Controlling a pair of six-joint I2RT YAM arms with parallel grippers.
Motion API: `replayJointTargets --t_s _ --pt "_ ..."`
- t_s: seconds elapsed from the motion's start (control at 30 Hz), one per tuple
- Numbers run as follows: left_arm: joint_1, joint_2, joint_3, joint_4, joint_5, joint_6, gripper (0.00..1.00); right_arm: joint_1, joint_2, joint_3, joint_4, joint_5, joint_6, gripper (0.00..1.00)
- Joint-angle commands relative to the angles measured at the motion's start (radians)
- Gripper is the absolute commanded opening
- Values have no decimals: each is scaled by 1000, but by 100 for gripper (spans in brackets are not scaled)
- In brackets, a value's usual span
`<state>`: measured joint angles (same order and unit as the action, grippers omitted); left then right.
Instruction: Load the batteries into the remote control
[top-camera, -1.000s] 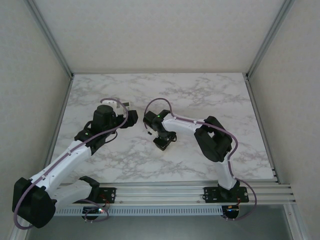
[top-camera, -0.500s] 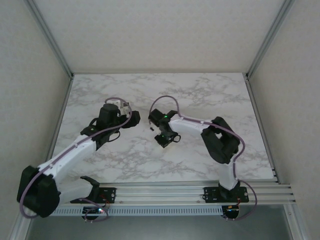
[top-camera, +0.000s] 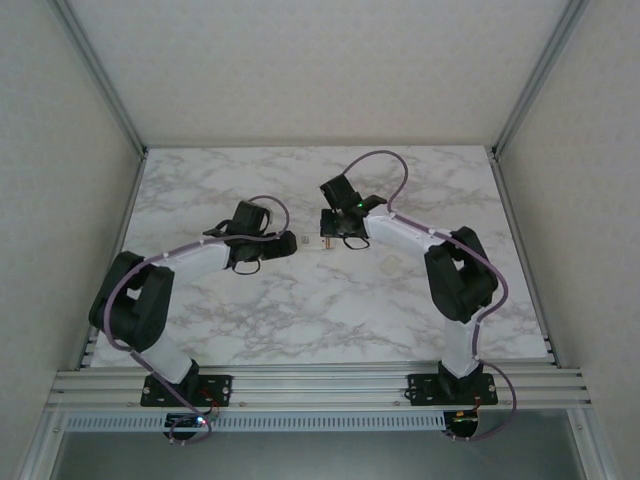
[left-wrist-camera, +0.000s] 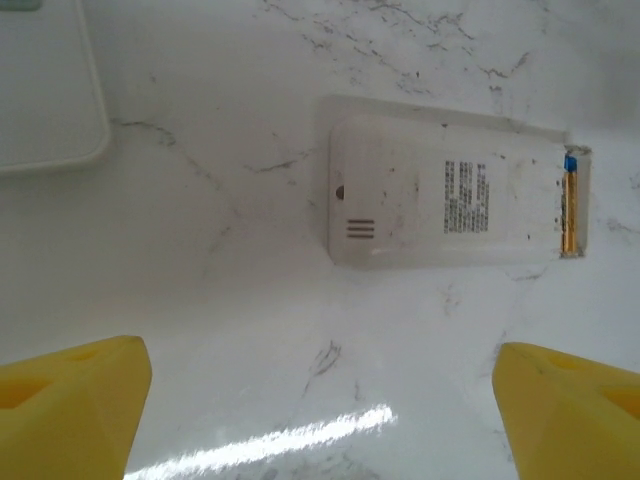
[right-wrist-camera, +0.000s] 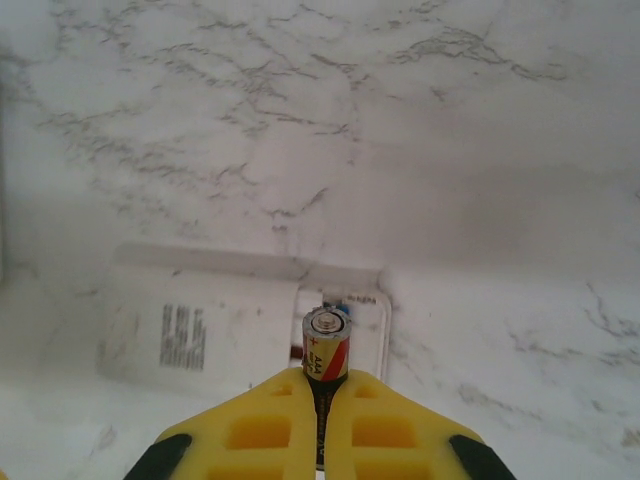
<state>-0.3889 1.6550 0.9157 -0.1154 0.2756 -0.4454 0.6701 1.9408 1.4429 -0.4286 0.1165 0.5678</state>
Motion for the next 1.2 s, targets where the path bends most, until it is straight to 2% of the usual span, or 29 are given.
replayJointTargets --t_s 0.0,0.17,0.57,0.87,1.07,1.17 --pt "8 50 41 57 54 -3 83 4 42 32 27 53 56 6" --pt "9 112 64 83 63 -11 73 5 89 38 16 37 57 6" --pt "8 137 57 120 91 -45 73 4 132 30 -7 -28 89 12" --pt "9 110 57 105 71 -41 73 6 91 46 -80 -30 93 23" --pt "10 120 100 67 48 -16 73 -13 50 72 -108 -1 93 25" --pt "11 136 136 51 50 -8 72 -37 69 95 -119 -4 104 22"
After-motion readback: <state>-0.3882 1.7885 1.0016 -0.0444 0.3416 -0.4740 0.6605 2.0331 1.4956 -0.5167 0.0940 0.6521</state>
